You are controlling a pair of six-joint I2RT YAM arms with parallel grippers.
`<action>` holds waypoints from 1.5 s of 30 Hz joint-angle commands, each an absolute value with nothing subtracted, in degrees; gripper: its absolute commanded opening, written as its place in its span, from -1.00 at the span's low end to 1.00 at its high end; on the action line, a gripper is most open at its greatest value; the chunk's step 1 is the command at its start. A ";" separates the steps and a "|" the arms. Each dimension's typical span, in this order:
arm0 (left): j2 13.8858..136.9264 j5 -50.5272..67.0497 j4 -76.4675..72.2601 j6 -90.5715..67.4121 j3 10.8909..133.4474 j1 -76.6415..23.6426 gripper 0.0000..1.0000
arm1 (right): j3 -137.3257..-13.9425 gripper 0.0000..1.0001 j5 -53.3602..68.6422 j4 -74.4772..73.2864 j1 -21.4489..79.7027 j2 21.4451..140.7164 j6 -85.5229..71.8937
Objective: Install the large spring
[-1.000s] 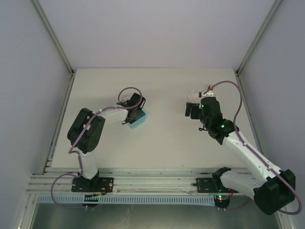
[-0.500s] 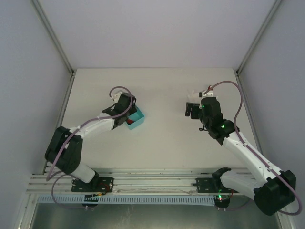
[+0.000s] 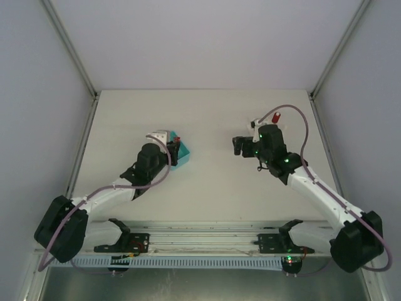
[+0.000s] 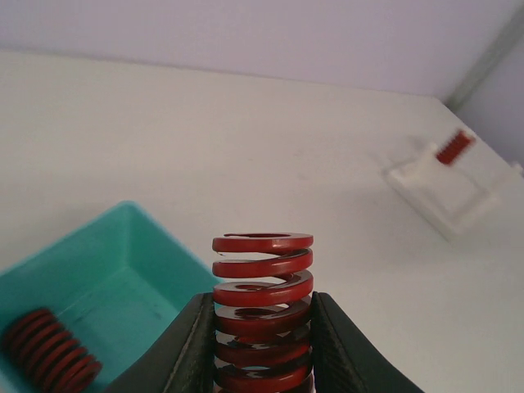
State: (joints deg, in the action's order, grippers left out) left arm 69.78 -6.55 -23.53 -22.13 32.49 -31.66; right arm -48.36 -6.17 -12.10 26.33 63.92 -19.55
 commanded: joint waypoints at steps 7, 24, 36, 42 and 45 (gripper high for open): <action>66.30 -7.16 -49.57 2.45 20.71 -41.66 -0.84 | -61.62 0.72 15.91 -18.72 33.23 73.84 -21.51; 63.82 -6.18 -57.62 11.06 14.22 -46.19 -0.86 | -69.72 0.40 26.79 -18.91 42.47 84.52 -24.21; 62.93 -5.57 -60.73 11.86 11.87 -46.72 -0.86 | -71.44 0.10 28.22 -16.52 44.39 89.45 -26.97; 63.49 -5.45 -61.55 11.70 11.72 -46.75 -0.86 | -70.78 -0.32 29.65 -15.12 44.60 89.62 -27.48; 63.70 -6.19 -62.39 11.82 11.19 -46.76 -0.76 | -70.10 -0.53 29.63 -14.23 44.60 89.58 -27.86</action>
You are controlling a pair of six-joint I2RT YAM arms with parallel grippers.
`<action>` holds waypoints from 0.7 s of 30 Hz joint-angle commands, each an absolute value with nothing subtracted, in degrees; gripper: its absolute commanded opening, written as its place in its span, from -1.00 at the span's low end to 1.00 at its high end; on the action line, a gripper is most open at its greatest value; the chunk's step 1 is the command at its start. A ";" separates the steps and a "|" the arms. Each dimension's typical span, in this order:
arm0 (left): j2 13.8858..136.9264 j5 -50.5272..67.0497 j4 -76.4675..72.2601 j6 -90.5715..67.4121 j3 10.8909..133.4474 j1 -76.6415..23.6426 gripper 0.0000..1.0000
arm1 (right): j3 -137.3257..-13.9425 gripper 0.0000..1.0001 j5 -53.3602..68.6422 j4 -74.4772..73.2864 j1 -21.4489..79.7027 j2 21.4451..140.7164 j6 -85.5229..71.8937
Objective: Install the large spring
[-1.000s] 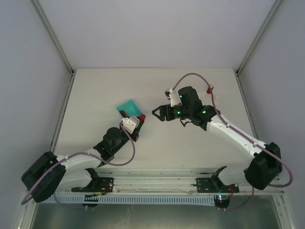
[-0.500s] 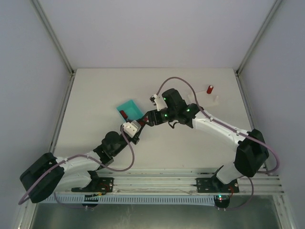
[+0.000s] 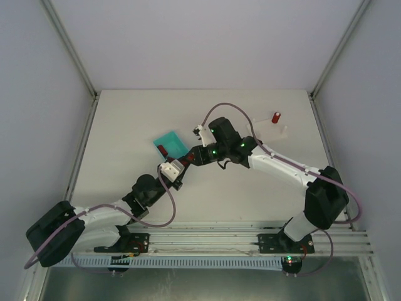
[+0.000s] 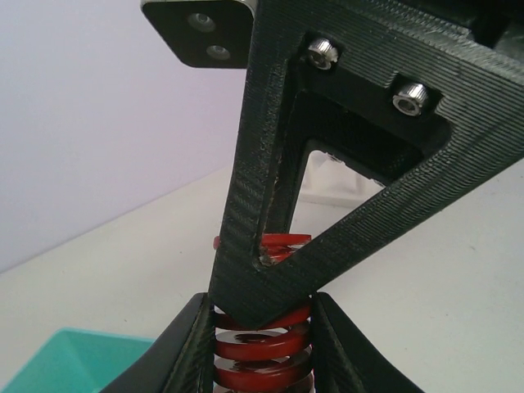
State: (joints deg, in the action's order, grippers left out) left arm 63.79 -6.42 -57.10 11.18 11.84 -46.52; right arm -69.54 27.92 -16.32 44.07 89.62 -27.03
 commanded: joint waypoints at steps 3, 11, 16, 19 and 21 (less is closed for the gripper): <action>63.52 -7.53 -63.12 11.93 10.72 -46.80 -0.59 | -69.33 -0.79 29.87 -12.64 44.56 89.53 -28.14; 63.74 -8.87 -60.91 12.88 11.05 -46.74 0.44 | -66.28 -1.00 20.46 -8.92 44.25 85.77 -29.66; 64.43 -10.62 -60.58 11.90 11.26 -46.76 0.99 | -63.79 -1.00 11.03 -9.22 40.30 81.47 -29.97; 64.43 -11.45 -60.36 11.15 11.26 -46.69 0.98 | -62.19 -1.00 5.97 -10.15 37.12 79.27 -29.04; 64.53 -12.32 -60.29 10.28 11.37 -46.74 0.99 | -61.50 -1.00 2.12 -11.20 35.10 78.37 -27.58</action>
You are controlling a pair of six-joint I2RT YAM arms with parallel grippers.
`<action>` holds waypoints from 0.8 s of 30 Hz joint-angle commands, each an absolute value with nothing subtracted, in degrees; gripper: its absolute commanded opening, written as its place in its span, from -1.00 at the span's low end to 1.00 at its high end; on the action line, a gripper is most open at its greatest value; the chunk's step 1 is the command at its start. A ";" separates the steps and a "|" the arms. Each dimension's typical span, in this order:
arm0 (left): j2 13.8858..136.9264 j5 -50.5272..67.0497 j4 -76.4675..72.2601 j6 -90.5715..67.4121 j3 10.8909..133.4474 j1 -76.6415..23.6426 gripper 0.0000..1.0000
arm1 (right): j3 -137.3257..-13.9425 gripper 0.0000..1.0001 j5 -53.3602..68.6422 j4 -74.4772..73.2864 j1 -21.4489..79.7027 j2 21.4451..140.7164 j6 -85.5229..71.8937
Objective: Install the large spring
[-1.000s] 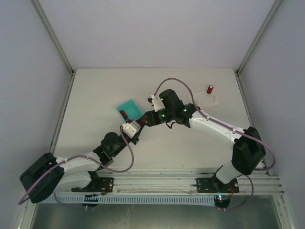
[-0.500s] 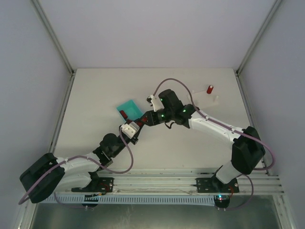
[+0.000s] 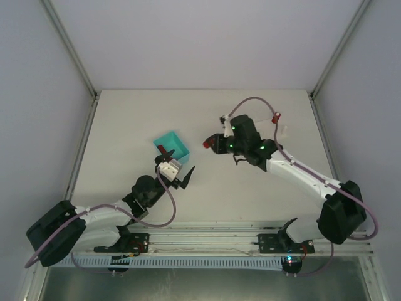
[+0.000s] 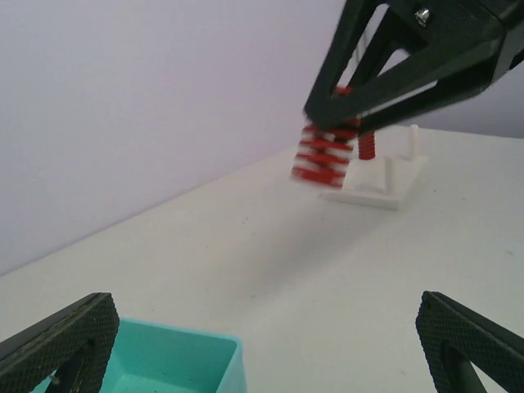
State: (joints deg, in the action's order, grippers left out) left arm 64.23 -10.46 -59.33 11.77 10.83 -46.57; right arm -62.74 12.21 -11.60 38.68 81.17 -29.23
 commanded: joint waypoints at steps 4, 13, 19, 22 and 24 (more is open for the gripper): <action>65.85 -16.15 -58.70 8.90 12.59 -46.75 0.98 | -60.66 -1.00 -6.19 -13.03 31.70 76.98 -24.00; 68.27 -18.01 -56.29 6.39 14.63 -46.75 0.99 | -61.27 -1.00 -21.06 -15.33 21.90 77.99 -17.46; 68.13 -17.45 -56.05 6.72 14.59 -46.75 0.98 | -63.54 -1.00 -20.47 -15.27 11.70 82.32 -18.12; 68.46 -17.31 -55.72 6.84 14.81 -46.74 0.98 | -64.96 -1.00 -19.28 -15.47 7.99 85.28 -18.92; 68.42 -17.08 -55.54 7.09 14.90 -46.76 0.98 | -66.04 -1.00 -18.55 -15.46 5.80 87.27 -19.30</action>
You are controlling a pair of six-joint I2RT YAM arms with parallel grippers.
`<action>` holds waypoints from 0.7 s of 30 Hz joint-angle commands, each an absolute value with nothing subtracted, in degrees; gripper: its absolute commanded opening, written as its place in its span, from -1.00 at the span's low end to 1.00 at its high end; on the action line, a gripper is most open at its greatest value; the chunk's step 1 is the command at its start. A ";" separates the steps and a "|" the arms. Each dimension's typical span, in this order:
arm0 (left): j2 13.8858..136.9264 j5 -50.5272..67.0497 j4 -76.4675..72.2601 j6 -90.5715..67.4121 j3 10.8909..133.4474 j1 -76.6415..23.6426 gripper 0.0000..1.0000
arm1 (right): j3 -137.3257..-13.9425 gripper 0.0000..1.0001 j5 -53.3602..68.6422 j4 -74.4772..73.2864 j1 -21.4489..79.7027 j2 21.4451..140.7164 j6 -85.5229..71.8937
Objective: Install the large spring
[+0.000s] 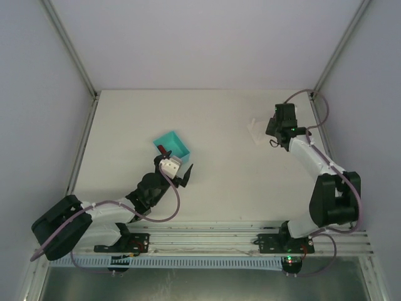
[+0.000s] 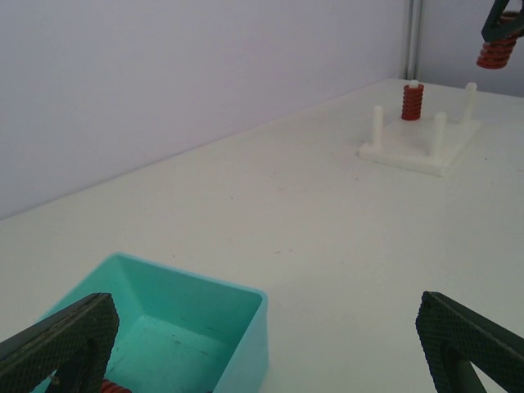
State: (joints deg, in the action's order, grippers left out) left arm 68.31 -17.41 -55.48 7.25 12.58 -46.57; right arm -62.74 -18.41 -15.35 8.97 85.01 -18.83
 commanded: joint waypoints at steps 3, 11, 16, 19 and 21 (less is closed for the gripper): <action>68.06 -17.14 -55.08 7.50 14.92 -46.76 0.98 | -67.91 -1.00 -17.84 -15.45 3.05 90.29 -18.96; 67.14 -16.98 -54.78 8.00 14.58 -46.75 0.99 | -73.32 -1.00 -15.77 -15.68 -1.47 96.84 -17.10; 67.30 -16.70 -54.70 8.16 14.60 -46.75 0.99 | -75.86 -1.00 -14.80 -16.71 -3.16 99.61 -15.94; 67.32 -16.28 -54.29 8.35 14.84 -46.71 0.98 | -76.40 -1.00 -13.21 -16.82 -4.34 100.55 -16.15; 67.32 -16.04 -54.22 8.30 14.90 -46.74 0.98 | -76.98 -1.00 -11.92 -17.17 -4.81 101.40 -16.33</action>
State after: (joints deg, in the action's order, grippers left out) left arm 67.79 -17.26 -54.96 7.73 12.58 -46.57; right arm -74.22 -14.26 -16.53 -3.53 100.29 -16.71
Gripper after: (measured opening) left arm 0.993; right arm 0.332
